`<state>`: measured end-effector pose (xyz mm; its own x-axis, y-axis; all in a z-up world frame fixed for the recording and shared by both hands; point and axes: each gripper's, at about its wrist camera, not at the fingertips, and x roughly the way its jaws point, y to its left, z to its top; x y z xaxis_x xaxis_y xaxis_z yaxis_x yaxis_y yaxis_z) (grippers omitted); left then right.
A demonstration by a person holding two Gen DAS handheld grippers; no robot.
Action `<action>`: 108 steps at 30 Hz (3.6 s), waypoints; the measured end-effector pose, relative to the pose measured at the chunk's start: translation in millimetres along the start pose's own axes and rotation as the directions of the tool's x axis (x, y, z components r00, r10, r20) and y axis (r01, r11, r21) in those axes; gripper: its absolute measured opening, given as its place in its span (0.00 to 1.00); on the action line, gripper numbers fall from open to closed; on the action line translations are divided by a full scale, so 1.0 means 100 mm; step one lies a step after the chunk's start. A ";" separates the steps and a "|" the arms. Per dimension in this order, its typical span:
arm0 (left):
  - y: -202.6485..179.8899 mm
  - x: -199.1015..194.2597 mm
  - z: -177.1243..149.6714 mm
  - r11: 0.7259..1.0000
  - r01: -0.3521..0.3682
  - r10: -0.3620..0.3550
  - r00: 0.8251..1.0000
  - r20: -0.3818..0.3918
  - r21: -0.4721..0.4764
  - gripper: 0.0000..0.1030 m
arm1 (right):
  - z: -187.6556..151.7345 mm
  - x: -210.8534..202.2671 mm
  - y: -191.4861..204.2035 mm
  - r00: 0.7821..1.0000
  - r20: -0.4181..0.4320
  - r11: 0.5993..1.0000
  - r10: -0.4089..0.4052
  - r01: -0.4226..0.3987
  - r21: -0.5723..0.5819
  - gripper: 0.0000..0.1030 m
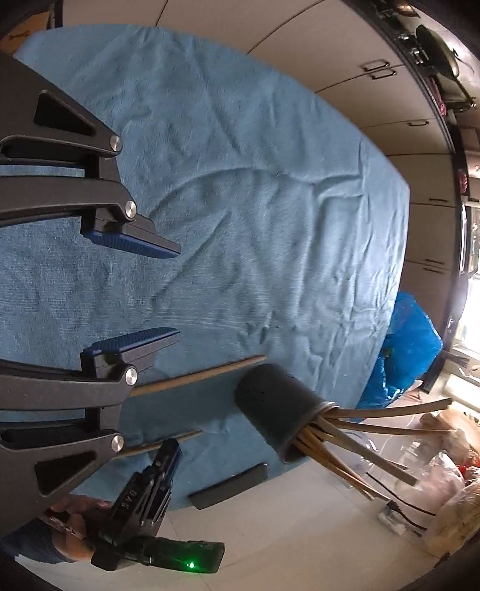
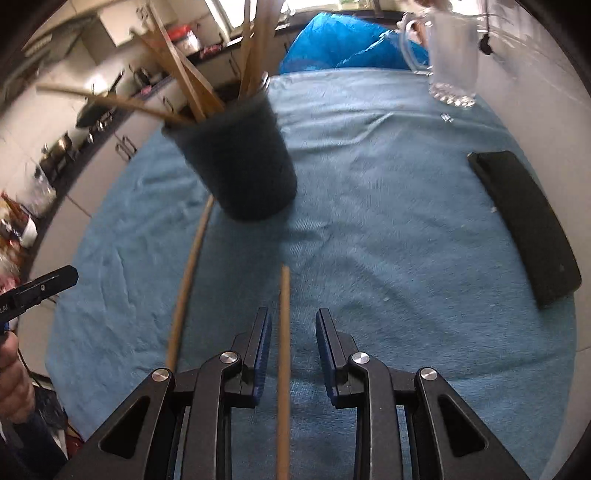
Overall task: Organize utensils
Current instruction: 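Return the right gripper to grasp a chopstick while the left grasps another, then lift both grippers' chopsticks over the holder and lower them in, then open both grippers to release the chopsticks into the holder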
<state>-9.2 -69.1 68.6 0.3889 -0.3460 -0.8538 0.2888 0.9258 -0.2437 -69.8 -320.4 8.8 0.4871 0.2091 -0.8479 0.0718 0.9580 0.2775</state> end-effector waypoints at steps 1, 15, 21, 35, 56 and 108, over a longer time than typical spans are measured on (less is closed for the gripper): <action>0.00 0.03 0.00 1.000 0.000 0.000 1.000 -0.006 0.003 0.36 | -0.01 0.04 0.02 1.000 -0.012 1.000 -0.004 0.004 -0.009 0.26; -0.35 0.57 0.28 0.999 0.022 -0.017 0.995 -0.100 0.046 0.36 | 0.01 -0.18 0.18 0.994 0.110 0.999 -0.016 0.021 -0.042 0.07; -0.65 0.97 0.45 0.998 -0.013 0.020 0.991 -0.132 0.058 0.32 | -0.02 -0.43 0.04 0.984 0.177 1.000 0.014 -0.014 0.003 0.07; -0.73 0.65 0.06 0.993 -0.081 0.083 0.996 -0.024 0.083 0.06 | -0.07 -0.67 -0.15 0.966 0.251 0.996 0.059 -0.075 0.054 0.07; -1.04 -1.43 0.33 0.983 0.026 -0.092 0.925 0.370 0.180 0.05 | 0.01 -2.22 0.50 0.780 0.620 0.995 0.079 -0.025 -0.095 0.07; -0.82 -2.04 0.02 0.975 -0.211 0.111 0.741 0.662 0.074 0.98 | -0.02 -2.55 0.56 0.607 0.771 0.973 -0.192 0.221 0.068 1.00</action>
<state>-110.5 -75.2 263.3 0.8994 -0.2546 -0.3552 0.2639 0.9643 -0.0231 -192.0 -319.4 240.0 0.9531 -0.2083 -0.2196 0.2371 0.9648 0.1136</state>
